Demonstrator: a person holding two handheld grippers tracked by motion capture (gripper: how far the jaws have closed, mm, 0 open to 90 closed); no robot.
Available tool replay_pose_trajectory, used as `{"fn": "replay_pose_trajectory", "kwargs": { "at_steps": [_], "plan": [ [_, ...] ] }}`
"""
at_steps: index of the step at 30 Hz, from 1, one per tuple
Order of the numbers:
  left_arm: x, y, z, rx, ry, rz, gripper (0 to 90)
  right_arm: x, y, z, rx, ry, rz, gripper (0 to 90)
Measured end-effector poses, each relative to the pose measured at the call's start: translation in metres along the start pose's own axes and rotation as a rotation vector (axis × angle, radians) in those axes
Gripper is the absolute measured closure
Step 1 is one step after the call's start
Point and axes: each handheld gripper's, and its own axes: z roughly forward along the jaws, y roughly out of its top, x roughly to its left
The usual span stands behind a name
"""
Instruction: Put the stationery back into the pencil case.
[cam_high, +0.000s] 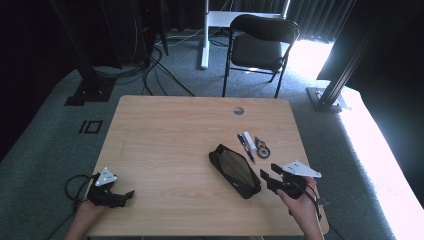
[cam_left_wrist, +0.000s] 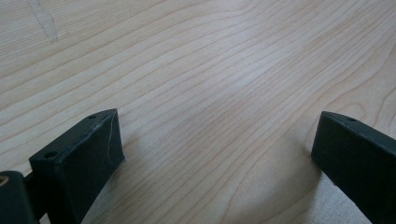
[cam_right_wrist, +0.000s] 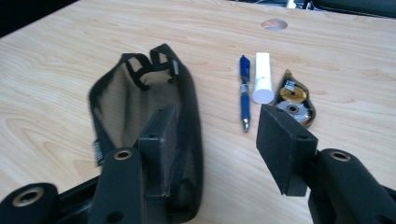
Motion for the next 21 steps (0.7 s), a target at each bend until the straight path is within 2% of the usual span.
{"fn": "replay_pose_trajectory", "kwargs": {
  "at_steps": [8,11,14,19,20,21],
  "plan": [
    [0.000,0.000,0.000,0.000,0.000,0.000,2.2,-0.017,0.011,0.014,-0.006,-0.044,0.019,41.7],
    [0.000,0.000,0.000,0.002,0.000,0.000,2.2,-0.028,0.015,0.025,-0.005,-0.071,0.045,40.3],
    [0.000,0.000,0.000,0.002,0.000,0.000,2.2,-0.037,0.017,0.034,0.008,-0.091,0.056,40.3],
    [0.000,0.000,0.000,0.002,0.000,0.000,2.2,-0.048,0.017,0.049,0.032,-0.095,0.082,39.3],
    [0.000,0.000,0.000,0.002,0.000,0.000,2.2,-0.048,0.017,0.049,0.032,-0.095,0.082,39.3],
    [0.000,0.000,0.000,0.002,0.000,0.000,2.2,-0.052,0.016,0.055,0.052,-0.120,0.064,39.2]
  ]
}}
